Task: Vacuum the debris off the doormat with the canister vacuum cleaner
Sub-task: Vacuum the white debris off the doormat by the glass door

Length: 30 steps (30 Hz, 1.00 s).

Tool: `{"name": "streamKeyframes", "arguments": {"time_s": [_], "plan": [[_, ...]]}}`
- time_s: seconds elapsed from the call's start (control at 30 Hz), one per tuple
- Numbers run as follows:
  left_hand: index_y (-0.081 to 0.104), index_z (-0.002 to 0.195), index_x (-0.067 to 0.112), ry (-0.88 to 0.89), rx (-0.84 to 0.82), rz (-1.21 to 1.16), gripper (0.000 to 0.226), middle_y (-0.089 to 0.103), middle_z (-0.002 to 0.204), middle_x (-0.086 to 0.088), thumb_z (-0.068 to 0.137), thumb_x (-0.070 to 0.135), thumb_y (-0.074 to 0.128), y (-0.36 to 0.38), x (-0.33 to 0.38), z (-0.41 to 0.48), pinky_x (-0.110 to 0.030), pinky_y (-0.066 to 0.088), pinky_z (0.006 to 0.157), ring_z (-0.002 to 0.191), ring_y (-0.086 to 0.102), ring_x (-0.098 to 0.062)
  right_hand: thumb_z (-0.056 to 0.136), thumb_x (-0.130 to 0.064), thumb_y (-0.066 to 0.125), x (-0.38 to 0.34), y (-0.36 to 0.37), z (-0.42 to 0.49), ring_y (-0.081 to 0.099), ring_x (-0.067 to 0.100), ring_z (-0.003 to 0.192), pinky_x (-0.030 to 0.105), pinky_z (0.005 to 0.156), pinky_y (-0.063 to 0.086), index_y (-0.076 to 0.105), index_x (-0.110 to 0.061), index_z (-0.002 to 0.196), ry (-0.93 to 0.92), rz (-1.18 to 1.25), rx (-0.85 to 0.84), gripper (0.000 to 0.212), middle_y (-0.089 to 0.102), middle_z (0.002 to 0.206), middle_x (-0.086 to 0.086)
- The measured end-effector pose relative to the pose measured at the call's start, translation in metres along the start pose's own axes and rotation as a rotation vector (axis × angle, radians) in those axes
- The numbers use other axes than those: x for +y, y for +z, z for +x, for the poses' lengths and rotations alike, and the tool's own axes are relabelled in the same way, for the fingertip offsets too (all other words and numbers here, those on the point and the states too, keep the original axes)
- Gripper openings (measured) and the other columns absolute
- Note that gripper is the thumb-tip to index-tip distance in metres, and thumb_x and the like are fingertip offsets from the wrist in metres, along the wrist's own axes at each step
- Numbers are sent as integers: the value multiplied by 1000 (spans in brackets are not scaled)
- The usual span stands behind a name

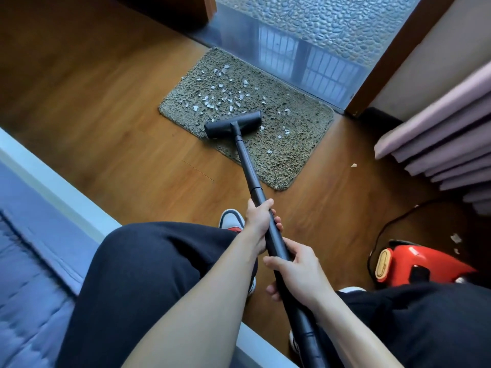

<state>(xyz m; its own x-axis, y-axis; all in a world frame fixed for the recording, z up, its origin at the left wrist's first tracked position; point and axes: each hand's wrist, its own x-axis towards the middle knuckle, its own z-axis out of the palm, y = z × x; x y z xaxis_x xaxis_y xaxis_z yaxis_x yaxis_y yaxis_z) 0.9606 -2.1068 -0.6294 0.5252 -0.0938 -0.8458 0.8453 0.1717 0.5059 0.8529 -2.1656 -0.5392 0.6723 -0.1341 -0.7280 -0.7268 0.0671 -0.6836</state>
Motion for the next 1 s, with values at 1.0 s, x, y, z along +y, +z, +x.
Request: {"name": "streamKeyframes", "arguments": {"time_s": [1.0], "plan": [[41, 106, 15, -19, 13, 57, 10, 45, 68, -5, 99, 15, 49, 5, -30, -24, -21, 42, 41, 43, 44, -12, 88, -9, 63, 21, -8, -31, 67, 29, 47, 33, 44, 54, 64, -20, 100, 14, -117, 42, 16, 62, 58, 7]]}}
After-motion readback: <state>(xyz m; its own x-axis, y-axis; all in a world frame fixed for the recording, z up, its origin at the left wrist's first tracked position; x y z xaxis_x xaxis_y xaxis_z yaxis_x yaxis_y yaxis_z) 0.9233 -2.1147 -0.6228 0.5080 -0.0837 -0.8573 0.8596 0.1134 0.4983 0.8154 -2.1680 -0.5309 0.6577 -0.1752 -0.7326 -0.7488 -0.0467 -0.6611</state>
